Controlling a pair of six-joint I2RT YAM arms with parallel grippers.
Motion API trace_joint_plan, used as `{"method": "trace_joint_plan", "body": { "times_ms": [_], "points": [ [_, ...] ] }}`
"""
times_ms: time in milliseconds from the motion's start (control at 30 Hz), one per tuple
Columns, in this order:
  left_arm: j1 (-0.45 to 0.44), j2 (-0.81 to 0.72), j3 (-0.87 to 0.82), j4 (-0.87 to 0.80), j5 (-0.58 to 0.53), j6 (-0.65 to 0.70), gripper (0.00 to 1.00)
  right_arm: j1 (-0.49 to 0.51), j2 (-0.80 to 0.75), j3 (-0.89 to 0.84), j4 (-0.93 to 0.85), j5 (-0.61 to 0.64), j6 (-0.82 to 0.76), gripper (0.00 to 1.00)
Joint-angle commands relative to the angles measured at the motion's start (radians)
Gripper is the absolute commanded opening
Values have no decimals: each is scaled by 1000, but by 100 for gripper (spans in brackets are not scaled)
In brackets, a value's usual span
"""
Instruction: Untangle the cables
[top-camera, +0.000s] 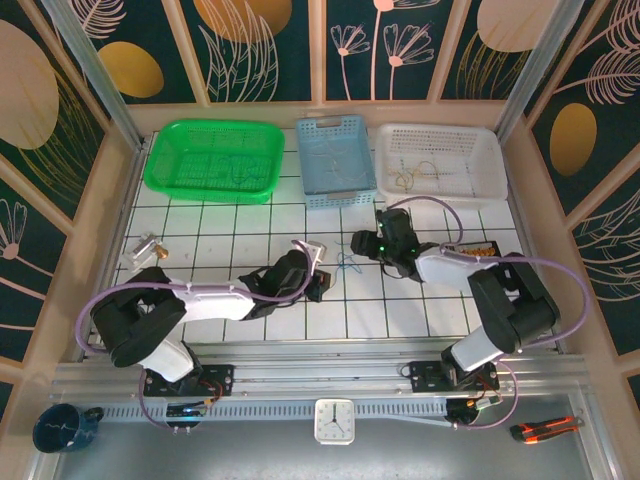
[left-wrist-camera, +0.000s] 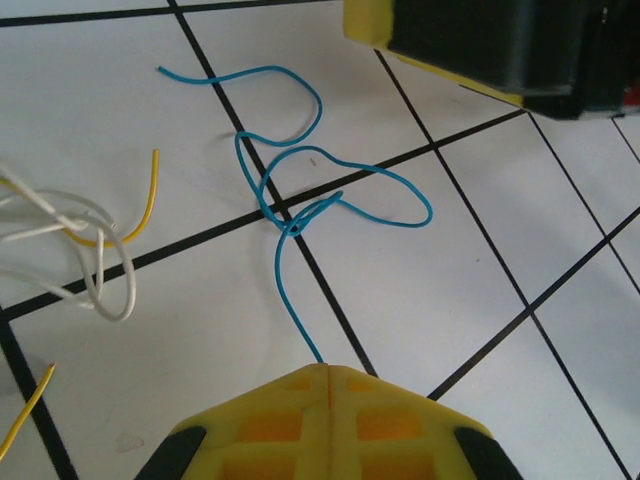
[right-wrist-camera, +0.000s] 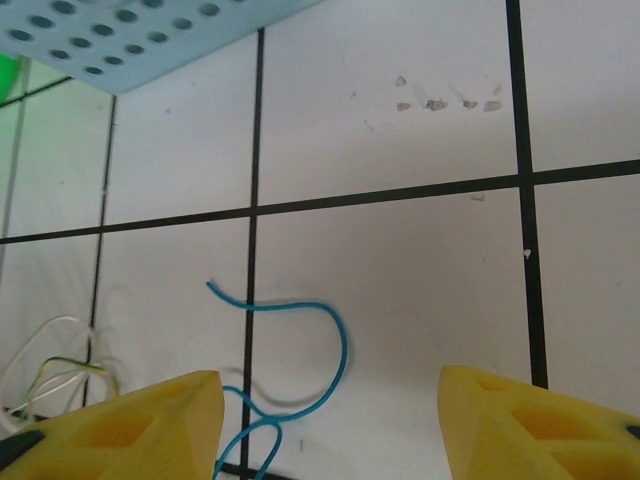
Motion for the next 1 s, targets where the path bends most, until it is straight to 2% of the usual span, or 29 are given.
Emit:
{"method": "trace_joint_plan", "body": {
  "times_ms": [0, 300, 367, 433, 500, 600, 867, 900, 933, 967],
  "points": [
    [-6, -20, -34, 19, 7, -10, 0, 36, 59, 76, -78, 72, -15, 58],
    [-6, -22, -59, 49, 7, -19, 0, 124, 258, 240, -234, 230, -9, 52],
    [-6, -25, -66, 56, 7, -21, 0, 144, 288, 263, -258, 253, -8, 48],
    [-6, -27, -74, 64, 6, -23, 0, 165, 313, 274, -272, 272, -4, 39],
    [-6, -28, -79, 70, 6, -24, 0, 175, 322, 276, -270, 276, 6, 17],
    [-6, -32, -85, 75, 4, -25, 0, 179, 299, 258, -249, 266, 27, 0],
    [-6, -46, -86, 80, 1, -25, 0, 150, 141, 228, -249, 267, 30, 0],
    [-6, -46, -86, 80, 1, -25, 0, 149, 127, 232, -260, 266, 27, 5],
    [-6, -46, -86, 81, 1, -25, 0, 149, 112, 236, -274, 265, 25, 24],
    [-5, -46, -86, 81, 2, -24, 0, 151, 103, 239, -285, 263, 26, 37]
  ]
}}
